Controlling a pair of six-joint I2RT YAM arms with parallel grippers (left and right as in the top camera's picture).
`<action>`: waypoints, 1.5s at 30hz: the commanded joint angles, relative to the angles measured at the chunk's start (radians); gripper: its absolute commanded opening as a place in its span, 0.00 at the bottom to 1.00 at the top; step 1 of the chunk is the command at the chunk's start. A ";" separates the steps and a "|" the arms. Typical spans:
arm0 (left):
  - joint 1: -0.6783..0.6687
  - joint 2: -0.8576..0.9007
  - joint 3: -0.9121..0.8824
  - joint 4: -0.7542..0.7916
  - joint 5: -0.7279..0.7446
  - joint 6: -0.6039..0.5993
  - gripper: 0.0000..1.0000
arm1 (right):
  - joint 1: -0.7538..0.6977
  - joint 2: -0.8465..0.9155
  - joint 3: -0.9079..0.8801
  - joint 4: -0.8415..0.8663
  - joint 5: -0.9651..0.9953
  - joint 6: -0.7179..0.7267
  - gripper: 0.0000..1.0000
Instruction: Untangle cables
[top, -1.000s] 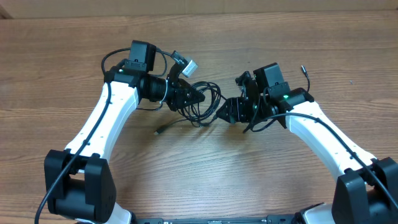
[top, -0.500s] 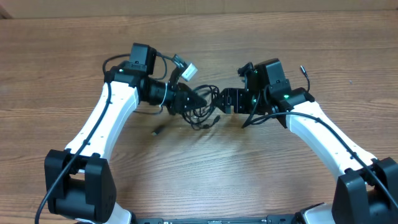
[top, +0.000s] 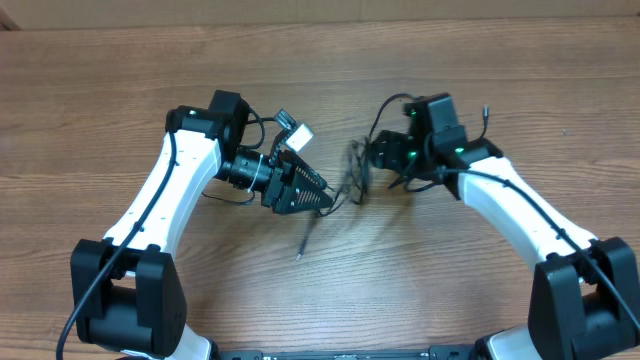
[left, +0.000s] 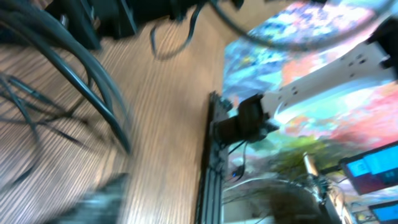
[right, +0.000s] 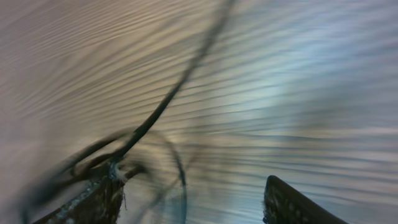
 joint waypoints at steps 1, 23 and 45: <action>-0.005 -0.019 0.015 0.028 -0.138 -0.040 1.00 | -0.038 0.000 0.003 -0.033 0.088 0.034 0.74; -0.023 -0.017 0.015 0.597 -0.459 -0.911 0.91 | -0.103 -0.102 0.197 -0.324 -0.006 -0.213 0.95; -0.227 0.208 0.024 0.764 -0.750 -1.107 0.04 | -0.109 -0.101 0.188 -0.447 -0.039 -0.176 1.00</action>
